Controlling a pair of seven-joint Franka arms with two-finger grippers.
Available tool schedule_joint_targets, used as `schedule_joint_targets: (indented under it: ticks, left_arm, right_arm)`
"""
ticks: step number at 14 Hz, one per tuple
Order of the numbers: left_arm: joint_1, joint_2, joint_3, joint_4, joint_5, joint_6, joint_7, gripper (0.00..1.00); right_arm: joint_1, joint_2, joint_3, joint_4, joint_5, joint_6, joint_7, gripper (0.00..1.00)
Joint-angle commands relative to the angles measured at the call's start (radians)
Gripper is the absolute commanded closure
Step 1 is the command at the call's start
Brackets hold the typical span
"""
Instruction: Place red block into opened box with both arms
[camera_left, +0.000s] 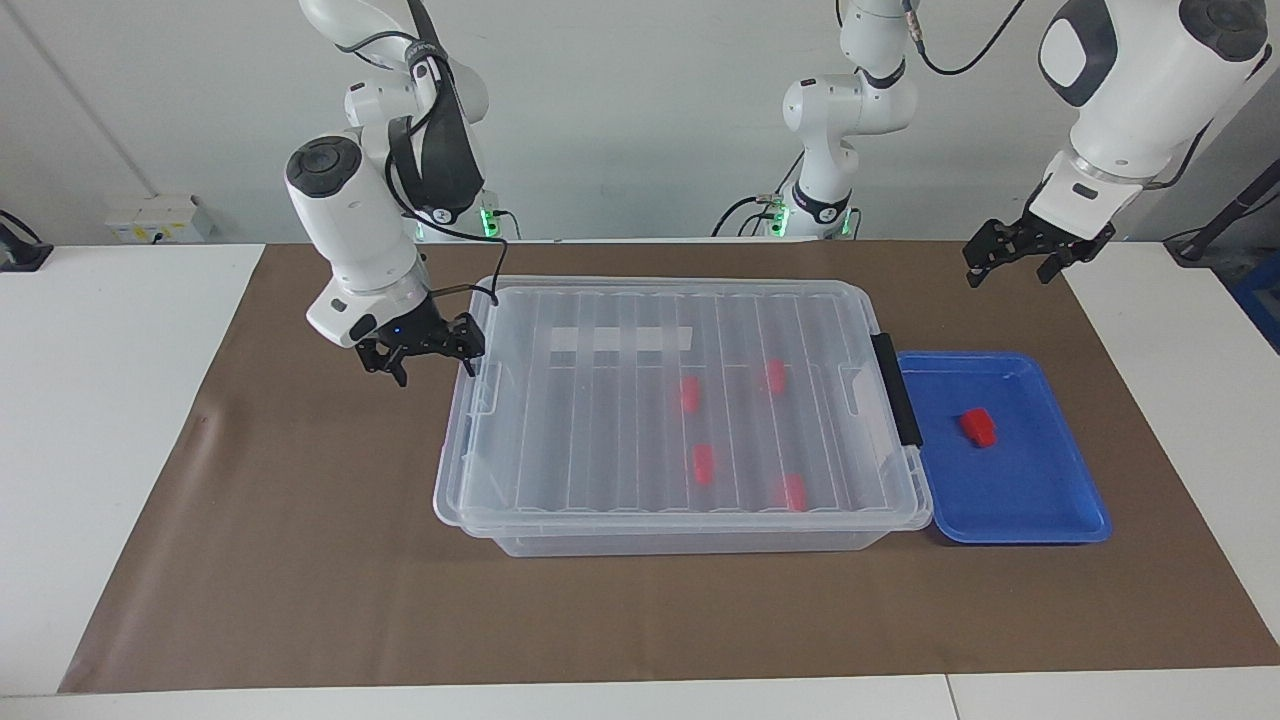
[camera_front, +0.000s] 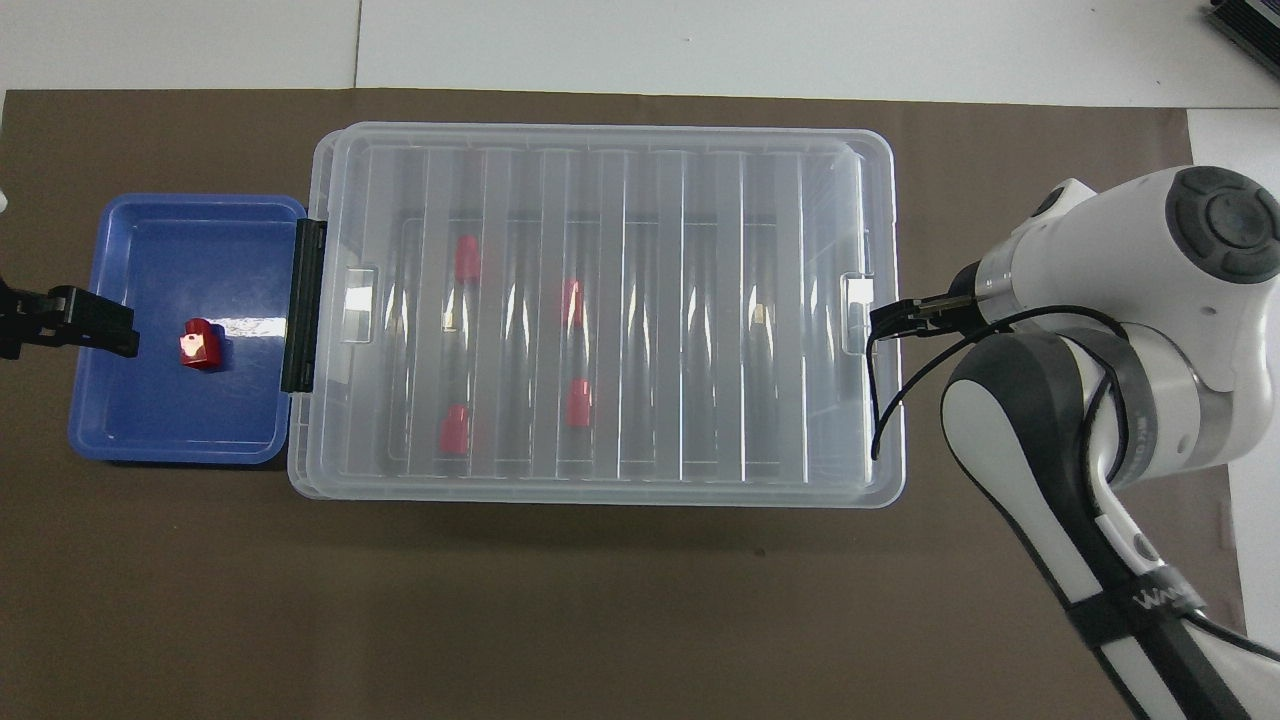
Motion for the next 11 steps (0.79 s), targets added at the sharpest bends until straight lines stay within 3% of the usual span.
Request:
schedule_joint_targets:
  ticks: [1, 11]
  left_arm:
    - [0.01, -0.021, -0.004, -0.017, -0.009, 0.005, -0.007, 0.0]
    - [0.01, -0.021, -0.004, -0.017, -0.009, 0.005, -0.007, 0.0]
  right_arm:
    - [-0.009, -0.002, 0.001, -0.015, -0.09, 0.031, 0.019, 0.0]
    - [-0.077, -0.001, -0.001, -0.003, -0.206, 0.021, 0.039, 0.0]
